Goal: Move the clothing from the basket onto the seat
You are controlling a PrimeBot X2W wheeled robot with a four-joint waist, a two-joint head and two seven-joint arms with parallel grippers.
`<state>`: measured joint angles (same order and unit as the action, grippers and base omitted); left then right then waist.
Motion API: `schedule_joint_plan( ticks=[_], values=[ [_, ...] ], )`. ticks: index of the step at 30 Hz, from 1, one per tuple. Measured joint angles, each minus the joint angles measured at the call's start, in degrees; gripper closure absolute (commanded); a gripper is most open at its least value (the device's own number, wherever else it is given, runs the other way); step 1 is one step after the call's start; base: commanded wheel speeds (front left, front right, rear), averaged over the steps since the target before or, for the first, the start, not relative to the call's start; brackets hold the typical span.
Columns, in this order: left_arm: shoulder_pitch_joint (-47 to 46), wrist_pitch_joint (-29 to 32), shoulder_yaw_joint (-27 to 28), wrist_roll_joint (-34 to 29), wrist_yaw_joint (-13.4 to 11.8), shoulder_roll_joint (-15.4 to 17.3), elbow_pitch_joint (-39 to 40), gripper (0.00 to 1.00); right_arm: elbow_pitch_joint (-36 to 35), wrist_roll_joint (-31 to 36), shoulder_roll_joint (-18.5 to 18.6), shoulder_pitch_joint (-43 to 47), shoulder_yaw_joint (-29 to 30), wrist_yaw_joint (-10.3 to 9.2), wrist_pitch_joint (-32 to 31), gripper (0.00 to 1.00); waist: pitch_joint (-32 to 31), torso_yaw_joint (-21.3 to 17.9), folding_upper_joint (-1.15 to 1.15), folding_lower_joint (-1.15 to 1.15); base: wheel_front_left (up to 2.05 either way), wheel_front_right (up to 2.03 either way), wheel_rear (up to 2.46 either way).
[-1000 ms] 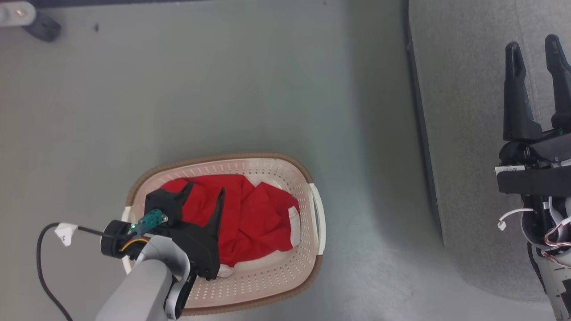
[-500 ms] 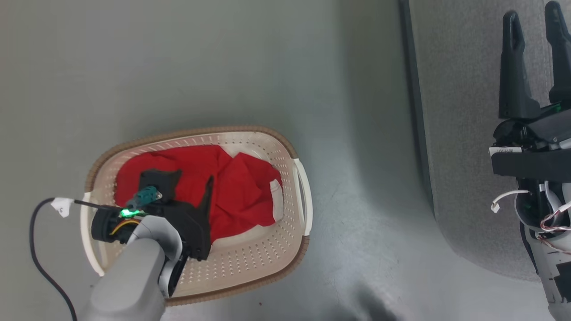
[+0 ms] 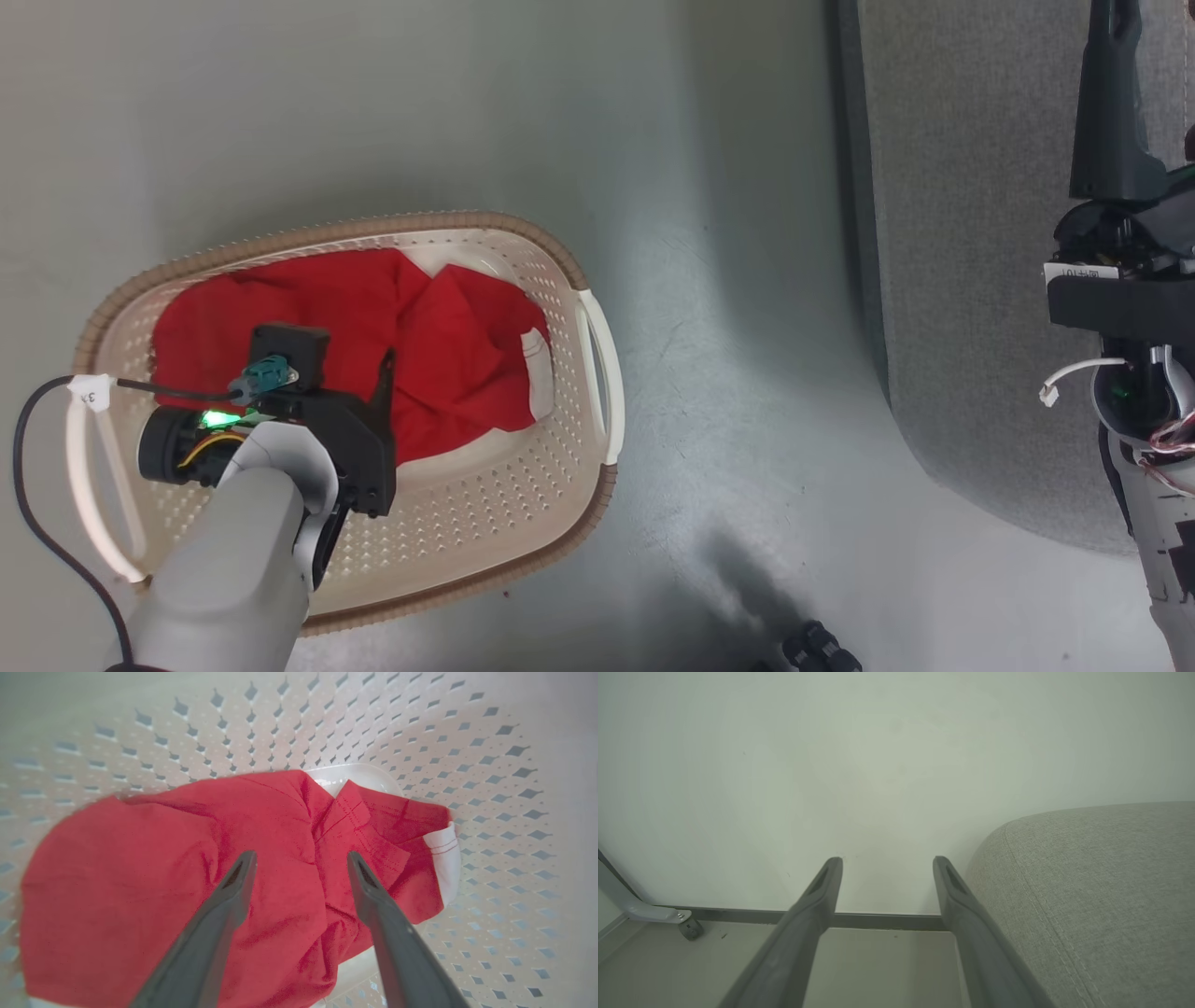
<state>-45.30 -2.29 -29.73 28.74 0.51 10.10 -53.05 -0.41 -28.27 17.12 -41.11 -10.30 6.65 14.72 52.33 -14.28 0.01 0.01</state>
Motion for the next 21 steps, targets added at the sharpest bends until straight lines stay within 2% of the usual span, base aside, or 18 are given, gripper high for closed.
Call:
schedule_joint_plan(
  ticks=[17,21],
  values=[
    [-4.78,0.19,-1.48,-1.79,-0.09,0.64,-7.78,0.00,-1.77,0.53,-2.12,-3.08,-0.34,0.42,0.00,0.00,5.20,-3.07,0.00,-0.01,0.00,0.00,0.00],
    [-5.73,0.23,-2.07,-2.60,-0.75,0.43,-9.39,0.00,-2.63,0.67,-2.59,-3.67,-0.93,0.43,0.01,0.00,5.67,-3.48,-0.01,-0.01,0.00,0.00,0.00]
  ],
)
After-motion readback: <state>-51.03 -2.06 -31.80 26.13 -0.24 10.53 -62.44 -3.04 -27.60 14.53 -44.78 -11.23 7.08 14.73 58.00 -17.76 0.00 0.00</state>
